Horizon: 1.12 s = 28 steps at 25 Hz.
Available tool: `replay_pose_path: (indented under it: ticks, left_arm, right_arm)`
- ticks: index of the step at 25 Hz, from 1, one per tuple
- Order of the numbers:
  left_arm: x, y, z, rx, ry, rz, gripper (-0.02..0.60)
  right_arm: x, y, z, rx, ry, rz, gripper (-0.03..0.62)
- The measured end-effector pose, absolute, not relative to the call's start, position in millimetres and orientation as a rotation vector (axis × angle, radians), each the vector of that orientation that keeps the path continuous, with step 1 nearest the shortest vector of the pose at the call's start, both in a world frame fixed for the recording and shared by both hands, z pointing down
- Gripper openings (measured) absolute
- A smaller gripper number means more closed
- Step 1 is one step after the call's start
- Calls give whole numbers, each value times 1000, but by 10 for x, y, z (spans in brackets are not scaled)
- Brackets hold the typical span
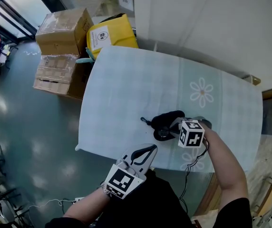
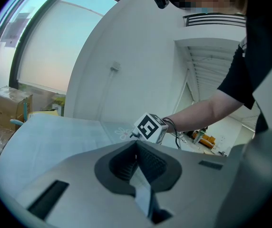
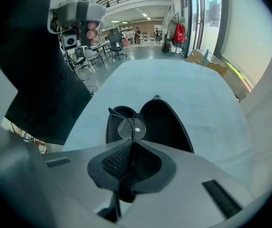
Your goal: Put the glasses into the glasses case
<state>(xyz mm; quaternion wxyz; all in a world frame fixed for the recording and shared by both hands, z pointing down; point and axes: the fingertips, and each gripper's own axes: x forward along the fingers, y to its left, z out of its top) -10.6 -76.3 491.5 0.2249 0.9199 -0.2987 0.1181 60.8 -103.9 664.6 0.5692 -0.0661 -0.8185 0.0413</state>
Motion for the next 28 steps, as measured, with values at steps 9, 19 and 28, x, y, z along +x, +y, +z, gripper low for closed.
replay_pose_path:
  ticks: [9,19,28]
  left_arm:
    - [-159,-794,4912,2531,-836,328,26]
    - [-144,-776,4906,2534,-834,329,26]
    - [-71,-729,4869,2541,-833,330,26]
  right_arm:
    - [600,-1028,6714,-229,-1853,93,34]
    - [595,-987,6732,-229,-1853,123,81]
    - [654,-1019,6666,-172,-1881,102,97]
